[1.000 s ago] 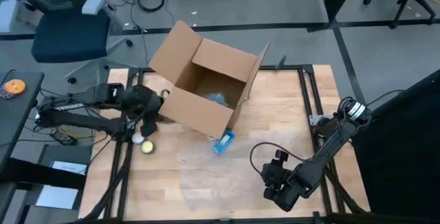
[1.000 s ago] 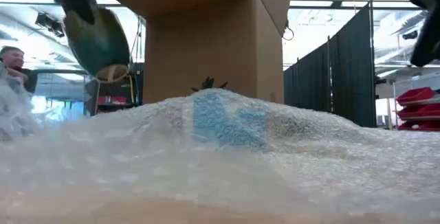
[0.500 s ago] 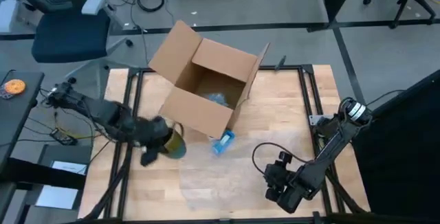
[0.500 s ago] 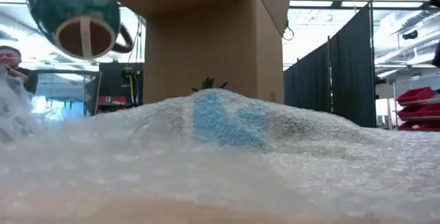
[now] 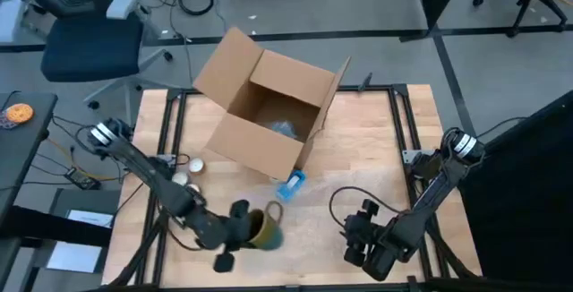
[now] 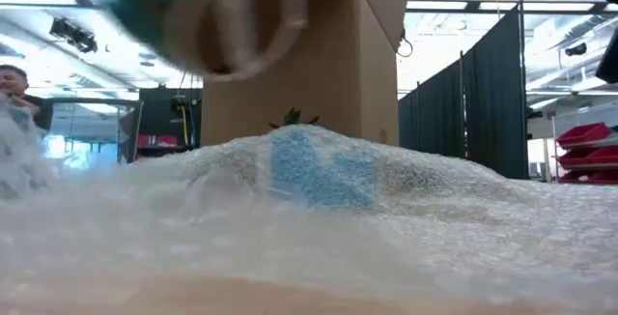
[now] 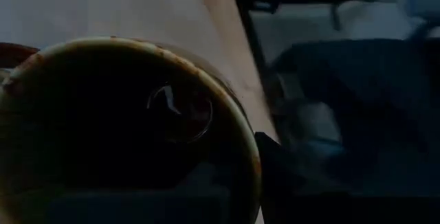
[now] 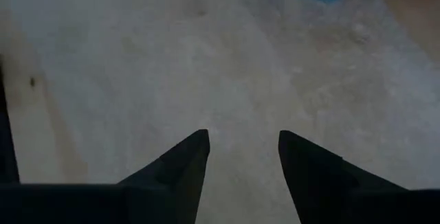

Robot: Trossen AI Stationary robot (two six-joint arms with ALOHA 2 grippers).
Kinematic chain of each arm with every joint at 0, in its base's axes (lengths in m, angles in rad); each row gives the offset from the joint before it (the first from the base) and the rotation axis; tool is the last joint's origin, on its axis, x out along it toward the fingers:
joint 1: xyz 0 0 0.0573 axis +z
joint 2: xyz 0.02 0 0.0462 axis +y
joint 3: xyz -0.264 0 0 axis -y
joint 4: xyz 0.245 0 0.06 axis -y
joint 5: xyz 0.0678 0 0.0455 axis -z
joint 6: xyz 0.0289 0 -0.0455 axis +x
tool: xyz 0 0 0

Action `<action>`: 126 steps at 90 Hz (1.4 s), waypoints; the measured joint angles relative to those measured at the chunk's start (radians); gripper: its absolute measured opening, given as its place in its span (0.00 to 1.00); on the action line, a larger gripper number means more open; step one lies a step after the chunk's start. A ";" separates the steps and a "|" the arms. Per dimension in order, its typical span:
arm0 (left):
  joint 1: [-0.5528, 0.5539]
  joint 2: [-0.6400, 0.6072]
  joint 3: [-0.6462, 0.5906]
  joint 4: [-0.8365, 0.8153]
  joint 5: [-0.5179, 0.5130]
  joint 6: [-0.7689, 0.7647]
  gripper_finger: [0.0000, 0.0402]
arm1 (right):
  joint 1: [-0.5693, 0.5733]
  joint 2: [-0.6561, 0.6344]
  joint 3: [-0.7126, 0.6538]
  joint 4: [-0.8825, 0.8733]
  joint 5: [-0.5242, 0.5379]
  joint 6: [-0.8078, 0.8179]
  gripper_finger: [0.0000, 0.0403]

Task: Wrap mug
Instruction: Put the brown mug on top of the bubble wrap on the table

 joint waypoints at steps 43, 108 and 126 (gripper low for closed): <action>0.118 0.478 0.584 -0.455 -0.040 0.305 0.03 | -0.024 0.000 0.000 0.006 -0.012 -0.152 0.40; 0.292 0.559 0.742 -0.621 0.208 0.738 0.04 | 0.017 0.002 -0.151 0.328 -0.014 -0.151 0.39; 0.290 0.598 0.743 -0.646 0.187 0.747 0.05 | 0.016 0.002 -0.151 0.330 -0.011 -0.171 0.37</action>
